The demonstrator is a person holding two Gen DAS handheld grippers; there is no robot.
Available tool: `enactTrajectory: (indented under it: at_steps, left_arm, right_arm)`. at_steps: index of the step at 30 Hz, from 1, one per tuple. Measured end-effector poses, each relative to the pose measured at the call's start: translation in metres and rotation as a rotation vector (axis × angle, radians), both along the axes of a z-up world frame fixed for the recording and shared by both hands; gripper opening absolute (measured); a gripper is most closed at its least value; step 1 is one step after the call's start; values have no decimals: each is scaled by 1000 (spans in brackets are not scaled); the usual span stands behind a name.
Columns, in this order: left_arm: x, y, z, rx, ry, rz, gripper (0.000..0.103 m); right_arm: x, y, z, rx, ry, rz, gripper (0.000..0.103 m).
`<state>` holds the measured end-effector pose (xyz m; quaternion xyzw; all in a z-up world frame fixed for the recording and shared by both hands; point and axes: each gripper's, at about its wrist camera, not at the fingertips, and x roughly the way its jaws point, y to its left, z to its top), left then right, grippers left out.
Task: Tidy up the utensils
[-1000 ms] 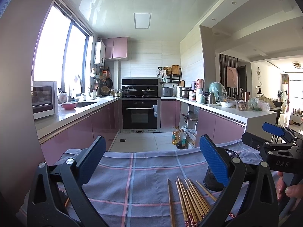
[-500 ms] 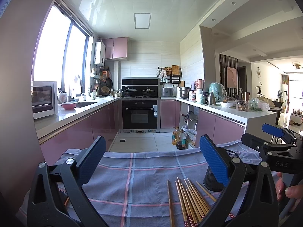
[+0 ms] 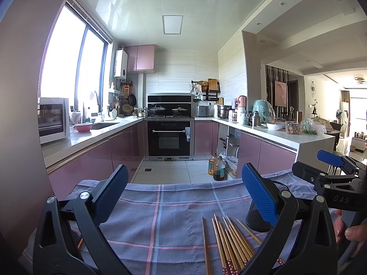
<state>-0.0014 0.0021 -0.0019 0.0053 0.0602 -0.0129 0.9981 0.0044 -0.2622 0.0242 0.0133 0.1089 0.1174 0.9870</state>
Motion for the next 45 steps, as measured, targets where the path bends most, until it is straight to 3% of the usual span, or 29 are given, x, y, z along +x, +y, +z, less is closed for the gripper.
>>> enactTrajectory:
  at_steps: [45]
  left_arm:
    - [0,-4,-1,-1,10,-4,97]
  right_arm:
    - [2,-1,0,7,10,2,96]
